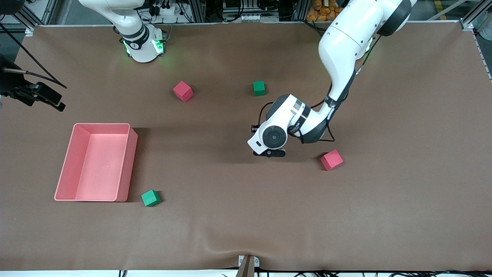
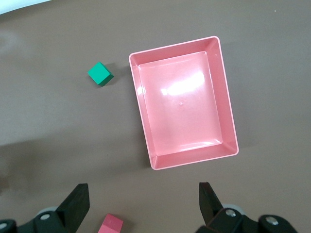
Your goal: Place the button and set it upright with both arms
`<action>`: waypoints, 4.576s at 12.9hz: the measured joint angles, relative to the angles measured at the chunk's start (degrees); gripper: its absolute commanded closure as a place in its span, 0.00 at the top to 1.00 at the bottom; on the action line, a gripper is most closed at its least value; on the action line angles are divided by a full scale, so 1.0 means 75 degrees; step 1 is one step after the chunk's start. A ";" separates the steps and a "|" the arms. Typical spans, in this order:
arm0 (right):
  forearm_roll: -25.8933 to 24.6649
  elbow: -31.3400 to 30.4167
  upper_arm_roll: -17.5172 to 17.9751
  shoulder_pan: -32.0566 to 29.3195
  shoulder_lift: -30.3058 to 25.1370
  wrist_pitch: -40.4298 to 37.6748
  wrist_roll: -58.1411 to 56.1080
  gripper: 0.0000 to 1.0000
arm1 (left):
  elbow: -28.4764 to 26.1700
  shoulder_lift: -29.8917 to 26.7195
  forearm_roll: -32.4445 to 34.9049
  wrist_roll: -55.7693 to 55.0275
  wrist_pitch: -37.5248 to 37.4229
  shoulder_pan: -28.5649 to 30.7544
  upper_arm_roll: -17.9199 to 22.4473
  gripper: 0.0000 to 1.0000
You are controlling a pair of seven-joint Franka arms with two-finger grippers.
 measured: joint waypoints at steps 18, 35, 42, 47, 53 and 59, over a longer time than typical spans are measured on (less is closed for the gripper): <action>0.0000 0.0329 -0.0003 -0.0004 0.0198 -0.0393 -0.0006 1.00 | 0.0011 0.0326 0.0000 0.0000 0.0348 0.0003 0.0008 0.33; 0.0000 0.0336 0.0025 -0.0004 0.0200 -0.0590 -0.1252 1.00 | 0.0421 -0.2032 0.0376 -0.0327 -0.0400 0.0628 0.0249 0.00; 0.0000 0.0337 0.0020 -0.0004 0.0200 -0.0623 -0.1284 1.00 | 0.0043 -0.2166 0.1977 -0.0184 0.1085 0.2229 0.0275 0.00; 0.0000 0.0337 0.0016 -0.0004 0.0200 -0.0639 -0.1288 1.00 | -0.0071 -0.1835 0.2052 -0.0272 0.4124 0.1600 0.0179 0.00; 0.0000 0.0338 0.0013 -0.0004 0.0200 -0.0647 -0.1294 1.00 | -0.0283 -0.1219 0.5757 -0.3606 0.5753 0.0412 0.0169 0.00; 0.0000 0.0338 0.0011 -0.0004 0.0202 -0.0651 -0.1310 1.00 | -0.0541 -0.0503 1.0347 -0.8606 0.5444 -0.0543 0.0177 0.00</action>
